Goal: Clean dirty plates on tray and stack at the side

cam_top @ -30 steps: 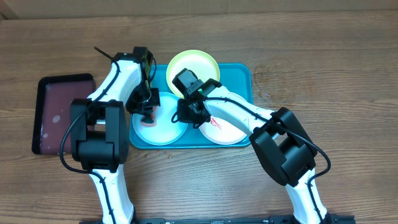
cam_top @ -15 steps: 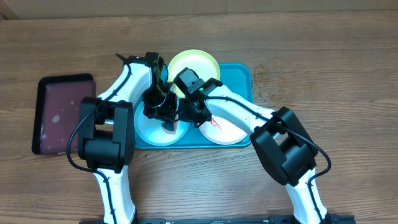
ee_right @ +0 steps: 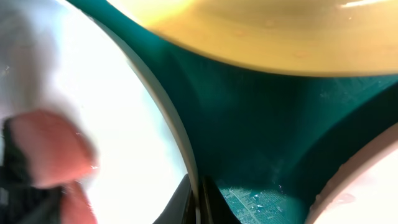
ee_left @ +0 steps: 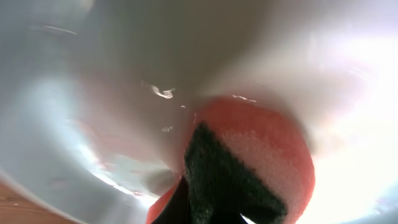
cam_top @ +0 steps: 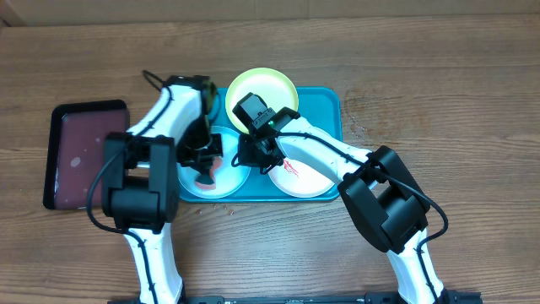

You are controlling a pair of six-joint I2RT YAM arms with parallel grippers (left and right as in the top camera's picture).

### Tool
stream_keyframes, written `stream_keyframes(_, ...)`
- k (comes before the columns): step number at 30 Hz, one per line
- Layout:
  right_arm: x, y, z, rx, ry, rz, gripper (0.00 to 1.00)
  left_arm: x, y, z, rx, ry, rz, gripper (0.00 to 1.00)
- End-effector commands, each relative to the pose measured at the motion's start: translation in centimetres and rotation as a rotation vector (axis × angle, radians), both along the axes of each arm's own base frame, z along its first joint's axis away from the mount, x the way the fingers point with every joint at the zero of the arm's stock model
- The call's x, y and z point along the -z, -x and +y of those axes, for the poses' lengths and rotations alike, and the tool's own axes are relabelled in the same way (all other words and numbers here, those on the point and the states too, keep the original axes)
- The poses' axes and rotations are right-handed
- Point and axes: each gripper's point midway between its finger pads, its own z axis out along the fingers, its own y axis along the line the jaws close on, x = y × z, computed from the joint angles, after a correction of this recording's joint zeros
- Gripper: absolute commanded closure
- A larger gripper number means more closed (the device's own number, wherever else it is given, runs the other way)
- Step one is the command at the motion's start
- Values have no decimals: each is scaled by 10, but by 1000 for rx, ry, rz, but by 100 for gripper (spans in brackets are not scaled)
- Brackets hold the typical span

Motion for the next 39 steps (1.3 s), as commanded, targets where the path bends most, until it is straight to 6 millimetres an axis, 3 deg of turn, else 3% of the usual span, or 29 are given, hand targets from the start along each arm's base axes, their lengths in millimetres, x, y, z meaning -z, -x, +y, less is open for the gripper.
stream_keyframes(1,8,-5,-2,32,21,-7,96,8,-18,18,-41,34,-29,96)
stream_keyframes(7,17,-4,-3,33,32,6,96,-6,-36,-51,22,515,-116,96)
stream_keyframes(15,17,-5,-3,34,29,3,96,-5,-26,-89,136,531,-99,96)
stream_keyframes(22,18,-3,-5,34,39,14,96,10,-28,-48,107,250,-89,96)
stream_keyframes(27,18,-3,-6,34,39,14,96,13,-24,13,22,-26,-68,96)
stream_keyframes(30,18,-3,-6,34,39,14,96,11,-21,39,-44,-133,-58,96)
stream_keyframes(39,18,-8,-9,44,58,-10,96,10,-15,69,-170,-162,-37,96)
